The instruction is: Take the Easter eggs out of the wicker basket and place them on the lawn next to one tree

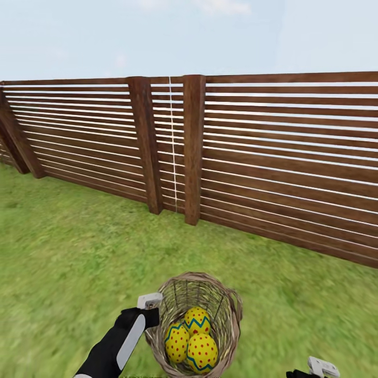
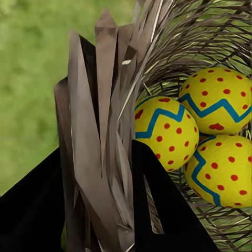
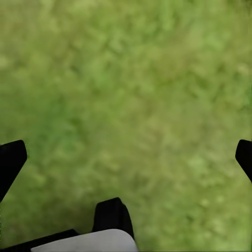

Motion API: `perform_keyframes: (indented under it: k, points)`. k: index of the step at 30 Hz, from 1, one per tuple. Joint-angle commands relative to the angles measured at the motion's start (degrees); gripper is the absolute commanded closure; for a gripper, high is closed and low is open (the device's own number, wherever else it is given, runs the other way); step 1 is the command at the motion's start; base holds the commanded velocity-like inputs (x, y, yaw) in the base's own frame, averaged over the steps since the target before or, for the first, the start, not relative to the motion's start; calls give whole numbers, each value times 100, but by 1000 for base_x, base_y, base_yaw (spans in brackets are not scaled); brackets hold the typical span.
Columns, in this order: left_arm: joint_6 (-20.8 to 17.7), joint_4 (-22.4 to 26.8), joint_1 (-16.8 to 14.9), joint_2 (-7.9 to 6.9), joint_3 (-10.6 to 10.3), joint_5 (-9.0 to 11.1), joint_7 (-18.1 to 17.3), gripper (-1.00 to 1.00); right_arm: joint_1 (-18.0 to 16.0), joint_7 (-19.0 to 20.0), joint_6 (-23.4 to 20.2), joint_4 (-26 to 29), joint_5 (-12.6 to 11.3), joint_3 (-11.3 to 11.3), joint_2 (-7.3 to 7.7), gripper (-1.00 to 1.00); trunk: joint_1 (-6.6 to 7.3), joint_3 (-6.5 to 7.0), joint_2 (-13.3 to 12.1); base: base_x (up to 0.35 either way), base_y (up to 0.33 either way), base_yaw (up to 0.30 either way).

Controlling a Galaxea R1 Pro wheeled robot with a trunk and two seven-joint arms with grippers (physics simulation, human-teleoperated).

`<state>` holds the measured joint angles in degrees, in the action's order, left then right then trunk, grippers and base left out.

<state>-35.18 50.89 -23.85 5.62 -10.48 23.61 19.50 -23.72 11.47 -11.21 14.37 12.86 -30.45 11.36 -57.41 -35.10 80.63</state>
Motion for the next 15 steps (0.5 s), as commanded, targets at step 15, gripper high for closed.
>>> perform_keyframes:
  k: [15]
  points:
    - [2,-2,-5,-76,107,83,54,100,-1,-39,-31,5,50,-49,-2,-100,0,-5,3,0,0,295]
